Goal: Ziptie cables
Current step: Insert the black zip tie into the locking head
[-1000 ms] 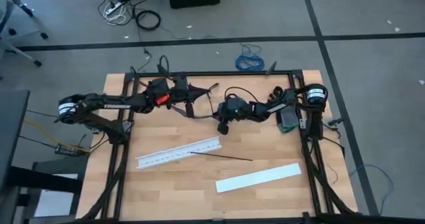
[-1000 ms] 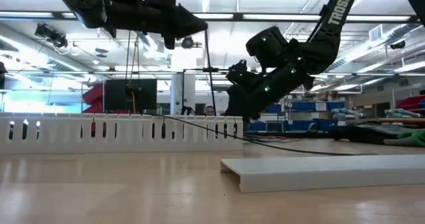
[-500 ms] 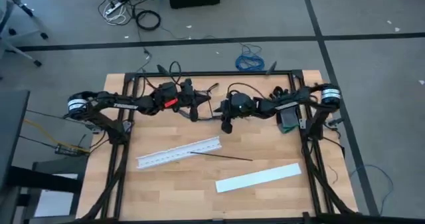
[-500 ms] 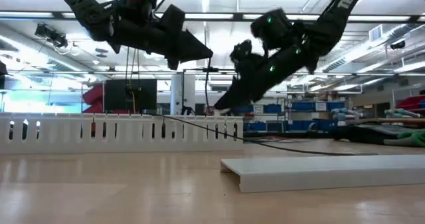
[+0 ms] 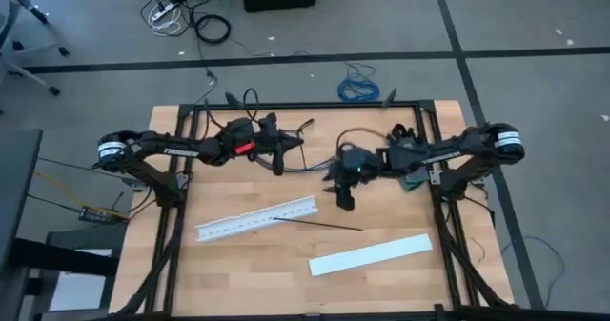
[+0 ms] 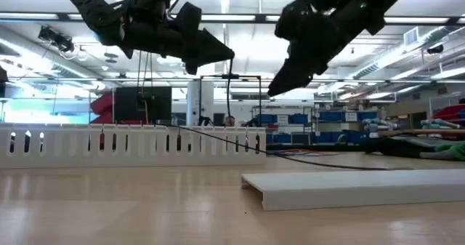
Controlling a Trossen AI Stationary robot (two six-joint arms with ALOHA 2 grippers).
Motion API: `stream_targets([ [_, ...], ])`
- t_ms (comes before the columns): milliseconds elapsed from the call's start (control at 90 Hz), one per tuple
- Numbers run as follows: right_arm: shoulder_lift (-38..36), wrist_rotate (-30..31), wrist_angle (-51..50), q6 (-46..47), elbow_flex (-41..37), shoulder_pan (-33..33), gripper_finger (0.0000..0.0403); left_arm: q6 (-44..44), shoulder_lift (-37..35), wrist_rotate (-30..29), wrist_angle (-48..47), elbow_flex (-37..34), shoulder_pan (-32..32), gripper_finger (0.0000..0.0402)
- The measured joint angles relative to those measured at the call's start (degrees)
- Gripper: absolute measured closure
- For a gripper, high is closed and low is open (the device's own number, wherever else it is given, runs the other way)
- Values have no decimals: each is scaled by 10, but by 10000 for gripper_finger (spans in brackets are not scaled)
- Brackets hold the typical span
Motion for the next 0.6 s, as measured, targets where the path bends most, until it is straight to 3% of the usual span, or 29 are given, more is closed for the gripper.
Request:
stream_targets([
  [156, 46, 3, 44, 32, 0, 68, 250, -2, 0, 5, -5, 0, 0, 401],
  [300, 87, 54, 65, 60, 0, 111, 251, 2, 0, 32, -9, 0, 0, 401],
  [600, 140, 87, 102, 95, 0, 133, 253, 6, 0, 47, -18, 0, 0, 401],
])
